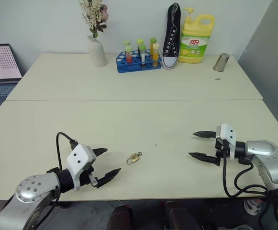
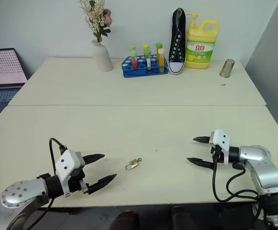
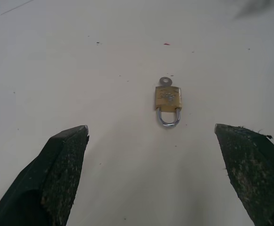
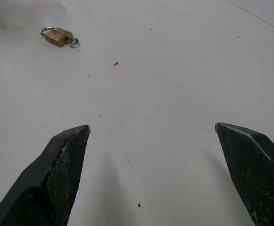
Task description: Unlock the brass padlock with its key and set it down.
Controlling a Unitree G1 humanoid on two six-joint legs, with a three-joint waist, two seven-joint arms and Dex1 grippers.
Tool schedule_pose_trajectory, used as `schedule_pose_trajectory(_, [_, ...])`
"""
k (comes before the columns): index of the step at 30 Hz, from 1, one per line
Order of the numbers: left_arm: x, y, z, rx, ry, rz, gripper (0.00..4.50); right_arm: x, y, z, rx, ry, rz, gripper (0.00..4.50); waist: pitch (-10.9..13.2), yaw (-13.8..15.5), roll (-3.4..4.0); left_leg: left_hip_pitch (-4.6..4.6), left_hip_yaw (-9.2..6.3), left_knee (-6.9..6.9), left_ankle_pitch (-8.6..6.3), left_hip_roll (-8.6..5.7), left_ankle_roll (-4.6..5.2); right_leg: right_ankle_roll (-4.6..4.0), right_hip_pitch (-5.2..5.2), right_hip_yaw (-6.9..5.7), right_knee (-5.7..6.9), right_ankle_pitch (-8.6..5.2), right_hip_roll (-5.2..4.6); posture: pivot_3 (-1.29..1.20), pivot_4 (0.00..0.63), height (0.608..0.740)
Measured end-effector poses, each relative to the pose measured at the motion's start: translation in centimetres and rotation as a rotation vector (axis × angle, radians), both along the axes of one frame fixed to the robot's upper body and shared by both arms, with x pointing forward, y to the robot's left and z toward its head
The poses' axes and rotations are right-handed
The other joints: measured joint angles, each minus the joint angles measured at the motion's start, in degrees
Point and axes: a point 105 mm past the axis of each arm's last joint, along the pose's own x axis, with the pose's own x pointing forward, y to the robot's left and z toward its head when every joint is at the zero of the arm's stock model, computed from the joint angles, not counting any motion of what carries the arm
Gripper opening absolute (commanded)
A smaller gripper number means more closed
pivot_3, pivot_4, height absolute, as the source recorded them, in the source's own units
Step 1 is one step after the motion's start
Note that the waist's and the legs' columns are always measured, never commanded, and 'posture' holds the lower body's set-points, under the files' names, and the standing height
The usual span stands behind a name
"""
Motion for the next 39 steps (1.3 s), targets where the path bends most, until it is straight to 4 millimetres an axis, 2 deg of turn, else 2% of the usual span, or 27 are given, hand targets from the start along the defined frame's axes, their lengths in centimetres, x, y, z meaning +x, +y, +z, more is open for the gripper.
schedule_pose_trajectory(4, [-0.6, 0.3, -0.3, -0.001, 0.021, 0.01, 4.5, 0.5, -0.3, 0.5, -0.002, -0.016, -0.013, 4.45, 0.0, 0.0, 0.0, 0.01, -0.03, 0.01, 0.0, 0.0, 0.0, 0.09, 0.0, -0.02, 0.01, -0.05, 0.01, 0.0, 0.15, 0.74])
schedule_pose_trajectory(10, [-0.3, 0.5, -0.3, 0.003, 0.003, 0.04, 4.5, 0.5, -0.1, 0.8, -0.008, -0.006, -0.009, 4.45, 0.0, 0.0, 0.0, 0.01, -0.02, 0.02, 0.0, -0.01, 0.0, 0.13, 0.01, -0.01, 0.01, -0.08, 0.01, 0.0, 0.15, 0.74])
schedule_pose_trajectory(17, [0.7, -0.7, -1.3, 0.006, 0.002, 0.043, 4.5, -2.1, 2.1, 1.7, -0.013, 0.099, 0.109, 4.45, 0.0, 0.1, -0.01, 0.0, -0.07, 0.02, 0.0, 0.0, 0.0, 0.09, 0.02, -0.04, 0.02, -0.05, 0.01, 0.0, 0.15, 0.74])
schedule_pose_trajectory(22, [2.7, -1.9, -2.0, -0.024, 0.012, 0.061, 4.5, -3.4, 4.3, 2.5, 0.004, 0.116, 0.157, 4.45, 0.0, 0.1, -0.02, 0.0, -0.11, 0.05, 0.0, -0.01, 0.0, 0.15, 0.05, -0.08, 0.03, -0.07, 0.03, 0.0, 0.15, 0.74])
schedule_pose_trajectory(25, [3.6, -2.2, -2.8, -0.006, 0.027, 0.057, 4.5, -3.7, 4.8, 2.4, -0.002, 0.128, 0.158, 4.45, 0.0, 0.1, -0.03, 0.0, -0.08, 0.05, 0.0, -0.02, 0.0, 0.15, 0.05, -0.06, 0.01, -0.07, 0.04, 0.0, 0.15, 0.74])
schedule_pose_trajectory(31, [4.3, -3.1, -4.1, 0.024, 0.057, 0.014, 4.5, -4.4, 4.3, 1.3, -0.008, 0.164, 0.149, 4.45, 0.0, 0.1, -0.03, -0.02, -0.1, 0.03, 0.0, -0.02, 0.0, 0.15, 0.04, -0.07, 0.0, -0.07, 0.03, 0.0, 0.15, 0.74])
schedule_pose_trajectory(39, [5.0, -4.9, -4.3, 0.036, 0.035, -0.052, 4.5, -5.2, 3.9, 0.2, -0.007, 0.182, 0.144, 4.45, 0.0, 0.1, -0.04, -0.01, -0.09, 0.06, 0.0, -0.02, 0.0, 0.15, 0.05, -0.06, 0.03, -0.07, 0.04, 0.0, 0.15, 0.74])
